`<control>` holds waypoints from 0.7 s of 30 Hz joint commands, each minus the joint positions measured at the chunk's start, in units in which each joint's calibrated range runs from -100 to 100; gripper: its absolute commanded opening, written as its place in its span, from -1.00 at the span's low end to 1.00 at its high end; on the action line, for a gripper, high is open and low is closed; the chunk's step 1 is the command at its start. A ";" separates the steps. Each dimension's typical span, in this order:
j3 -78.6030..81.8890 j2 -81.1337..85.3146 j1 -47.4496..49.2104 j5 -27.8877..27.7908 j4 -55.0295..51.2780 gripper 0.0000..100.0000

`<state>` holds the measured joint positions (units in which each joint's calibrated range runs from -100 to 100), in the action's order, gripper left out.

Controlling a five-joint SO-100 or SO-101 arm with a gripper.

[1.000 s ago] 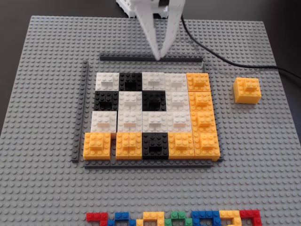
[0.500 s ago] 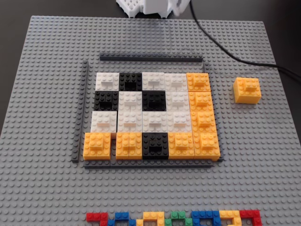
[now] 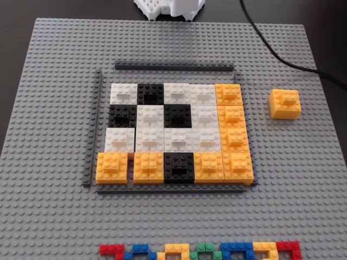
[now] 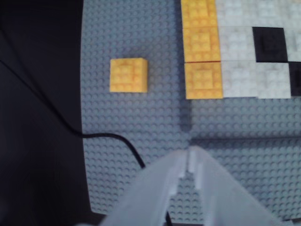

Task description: Grab the cube and place it into the grid

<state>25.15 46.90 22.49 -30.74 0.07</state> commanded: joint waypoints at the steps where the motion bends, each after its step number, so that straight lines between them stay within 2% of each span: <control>1: -8.80 -7.52 3.47 2.25 -0.12 -1.00; 8: -16.59 -22.31 6.35 5.13 1.54 -1.00; 21: -26.47 -45.61 9.37 5.62 4.13 -0.95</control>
<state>4.94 4.50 31.39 -25.03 3.59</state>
